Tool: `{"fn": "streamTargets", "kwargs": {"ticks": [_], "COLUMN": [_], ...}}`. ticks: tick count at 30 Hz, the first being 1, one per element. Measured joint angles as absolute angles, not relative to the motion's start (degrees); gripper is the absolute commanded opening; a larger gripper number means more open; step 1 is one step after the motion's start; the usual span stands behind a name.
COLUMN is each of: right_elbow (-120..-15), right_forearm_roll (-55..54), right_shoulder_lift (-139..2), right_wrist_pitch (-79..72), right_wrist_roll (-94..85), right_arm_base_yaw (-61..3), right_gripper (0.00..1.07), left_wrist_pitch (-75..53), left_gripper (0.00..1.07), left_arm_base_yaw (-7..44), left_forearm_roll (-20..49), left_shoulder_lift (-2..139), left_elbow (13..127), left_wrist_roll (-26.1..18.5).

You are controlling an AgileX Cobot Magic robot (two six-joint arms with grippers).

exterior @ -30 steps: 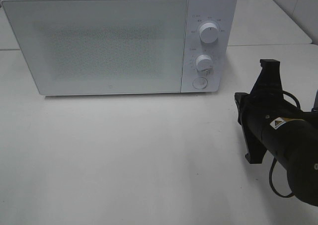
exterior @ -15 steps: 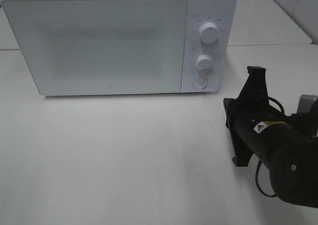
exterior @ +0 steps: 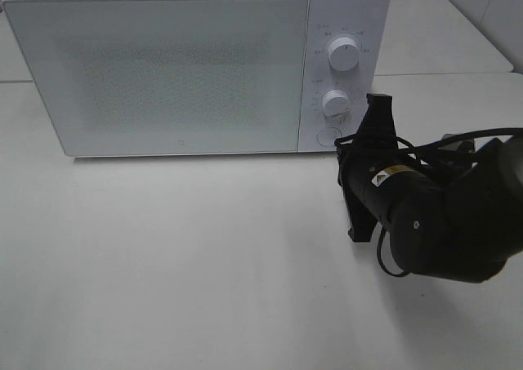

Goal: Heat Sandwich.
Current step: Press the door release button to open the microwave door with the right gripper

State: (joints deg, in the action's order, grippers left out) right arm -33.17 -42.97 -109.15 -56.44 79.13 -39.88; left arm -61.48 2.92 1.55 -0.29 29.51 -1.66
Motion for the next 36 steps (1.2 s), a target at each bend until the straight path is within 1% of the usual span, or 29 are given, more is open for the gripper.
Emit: {"fn": "streamTargets", "kwargs": {"ticks": [19,26,36], "right_elbow": [-44.7,-47.4,-49.2], "right_forearm_roll": [-37.9,-36.3,-36.7], "right_shoulder_lift": [-118.4,-120.5,-123.6], "right_wrist_pitch": [-51.6,-50.2,-50.3], "right_wrist_roll": [79.5,80.6,80.8], "right_arm_base_yaw": [-33.1,-32.3,-32.3], "right_gripper": [0.00,0.00,0.00], "left_wrist_pitch": [-61.5,-61.5,-61.5], "left_gripper": [0.97,0.97,0.97], "left_arm_base_yaw": [2.9,2.9,2.9], "left_forearm_roll": [1.5,1.5,1.5], "left_shoulder_lift": [-0.3,-0.3,-0.3], "left_elbow": [29.5,29.5,29.5], "left_wrist_roll": [-1.7,-1.7,-1.7]}}
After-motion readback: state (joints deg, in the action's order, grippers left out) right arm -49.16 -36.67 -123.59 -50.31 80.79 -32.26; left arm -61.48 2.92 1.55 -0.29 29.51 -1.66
